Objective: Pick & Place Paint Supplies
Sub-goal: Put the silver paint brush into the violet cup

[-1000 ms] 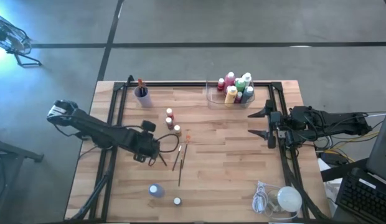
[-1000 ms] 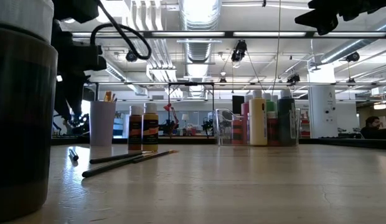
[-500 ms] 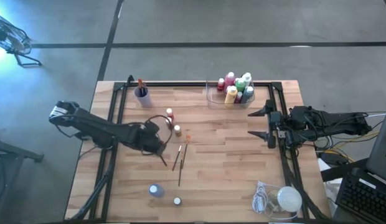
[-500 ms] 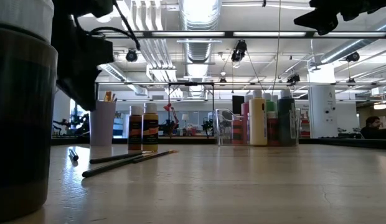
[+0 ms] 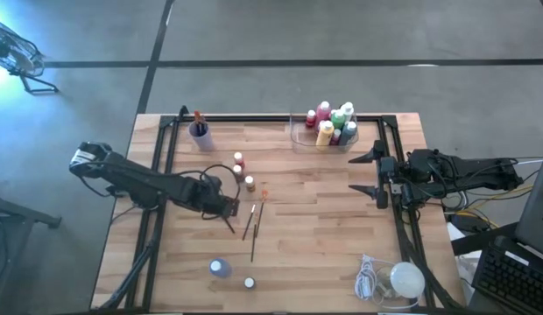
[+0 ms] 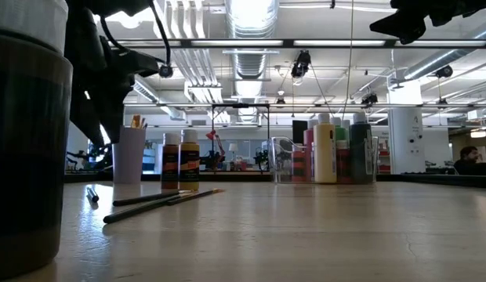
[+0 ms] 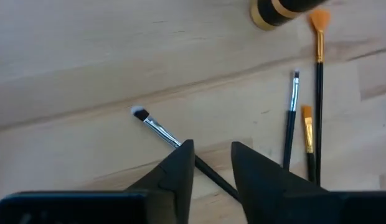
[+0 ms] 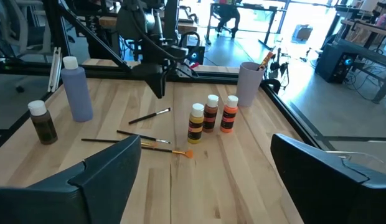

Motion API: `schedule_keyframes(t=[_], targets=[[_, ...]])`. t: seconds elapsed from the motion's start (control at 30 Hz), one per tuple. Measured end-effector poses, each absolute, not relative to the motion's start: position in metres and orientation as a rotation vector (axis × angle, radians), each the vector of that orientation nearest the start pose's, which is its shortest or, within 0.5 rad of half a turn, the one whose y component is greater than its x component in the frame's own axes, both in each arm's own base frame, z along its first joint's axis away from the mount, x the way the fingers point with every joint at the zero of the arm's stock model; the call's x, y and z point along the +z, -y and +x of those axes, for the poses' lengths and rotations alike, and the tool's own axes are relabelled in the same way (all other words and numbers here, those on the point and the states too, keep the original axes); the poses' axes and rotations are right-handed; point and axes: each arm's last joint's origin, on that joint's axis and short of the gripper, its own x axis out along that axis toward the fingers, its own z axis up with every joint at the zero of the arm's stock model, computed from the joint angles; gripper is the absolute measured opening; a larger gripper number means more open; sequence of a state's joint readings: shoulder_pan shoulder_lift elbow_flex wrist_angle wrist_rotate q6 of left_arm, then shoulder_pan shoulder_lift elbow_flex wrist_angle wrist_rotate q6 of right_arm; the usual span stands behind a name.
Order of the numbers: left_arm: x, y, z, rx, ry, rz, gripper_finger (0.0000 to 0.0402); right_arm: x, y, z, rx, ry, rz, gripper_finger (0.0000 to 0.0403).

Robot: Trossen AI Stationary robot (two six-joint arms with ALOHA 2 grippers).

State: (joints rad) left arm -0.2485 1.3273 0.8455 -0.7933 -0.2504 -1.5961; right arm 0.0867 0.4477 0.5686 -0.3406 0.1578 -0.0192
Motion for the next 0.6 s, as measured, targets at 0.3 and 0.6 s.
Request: schedule_keyframes(t=[0.3, 0.6], targets=[[0.207, 0.036, 0.224, 1.051, -0.852, -1.146, 0.0203, 0.286, -0.005, 0.112, -0.069, -0.219, -0.046, 0.0321], [0.19, 0.033, 0.218, 1.184, -0.805, -1.196, 0.0199, 0.286, -0.005, 0.112, -0.069, -0.219, -0.046, 0.0293]])
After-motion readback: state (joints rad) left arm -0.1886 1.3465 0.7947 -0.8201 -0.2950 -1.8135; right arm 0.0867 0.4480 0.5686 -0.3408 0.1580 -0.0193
